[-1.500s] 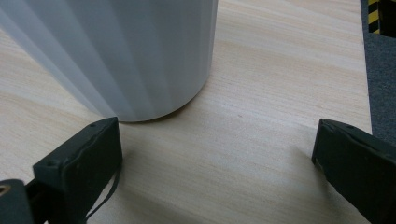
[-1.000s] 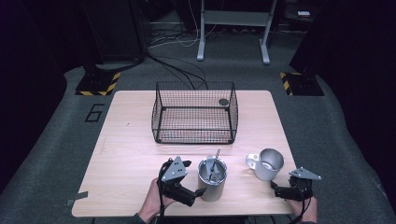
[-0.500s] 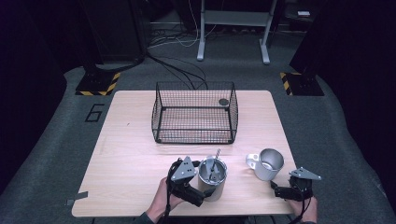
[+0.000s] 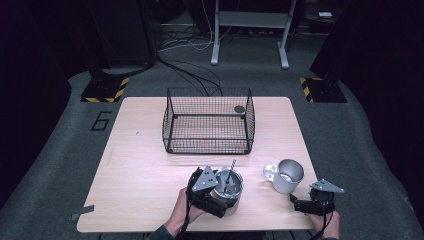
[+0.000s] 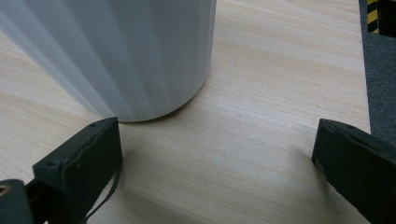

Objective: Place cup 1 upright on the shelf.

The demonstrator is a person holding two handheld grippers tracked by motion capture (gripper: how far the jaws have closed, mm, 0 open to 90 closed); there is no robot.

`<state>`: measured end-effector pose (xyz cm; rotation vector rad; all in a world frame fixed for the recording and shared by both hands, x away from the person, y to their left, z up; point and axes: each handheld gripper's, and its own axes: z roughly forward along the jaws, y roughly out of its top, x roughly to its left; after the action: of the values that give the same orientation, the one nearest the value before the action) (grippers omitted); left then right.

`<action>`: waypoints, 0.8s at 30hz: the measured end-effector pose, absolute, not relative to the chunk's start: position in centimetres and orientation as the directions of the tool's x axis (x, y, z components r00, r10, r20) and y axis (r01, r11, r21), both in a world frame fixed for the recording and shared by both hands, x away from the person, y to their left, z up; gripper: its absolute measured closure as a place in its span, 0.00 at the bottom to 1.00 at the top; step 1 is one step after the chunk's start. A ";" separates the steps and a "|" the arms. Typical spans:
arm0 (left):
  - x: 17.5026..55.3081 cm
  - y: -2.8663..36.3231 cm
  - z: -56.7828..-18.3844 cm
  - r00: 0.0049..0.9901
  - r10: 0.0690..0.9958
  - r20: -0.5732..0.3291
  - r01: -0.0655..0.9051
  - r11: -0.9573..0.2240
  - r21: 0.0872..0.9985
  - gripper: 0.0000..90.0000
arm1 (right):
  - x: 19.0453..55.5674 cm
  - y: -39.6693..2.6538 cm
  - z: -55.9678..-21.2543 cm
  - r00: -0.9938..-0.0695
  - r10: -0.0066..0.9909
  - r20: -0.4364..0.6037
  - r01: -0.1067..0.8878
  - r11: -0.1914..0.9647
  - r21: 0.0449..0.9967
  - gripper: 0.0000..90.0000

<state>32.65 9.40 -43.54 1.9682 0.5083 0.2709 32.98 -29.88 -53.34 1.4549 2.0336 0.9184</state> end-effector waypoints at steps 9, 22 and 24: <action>32.7 8.5 -44.1 0.872 0.489 -0.011 0.231 -0.391 0.891 0.02 | 33.0 -29.9 -53.3 -0.323 0.946 0.003 0.629 0.212 0.748 0.02; 32.3 8.7 -44.2 0.871 0.492 0.002 0.216 -0.385 0.898 0.04 | 33.0 -29.9 -53.3 -0.324 0.946 0.004 0.629 0.212 0.747 0.01; 32.2 8.6 -44.2 0.871 0.491 0.003 0.212 -0.383 0.899 0.04 | 33.0 -29.9 -53.3 -0.325 0.946 0.007 0.632 0.212 0.745 0.00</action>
<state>32.20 8.59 -44.19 1.9734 0.5154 0.3267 32.98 -29.87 -53.35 1.4583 2.0369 0.9170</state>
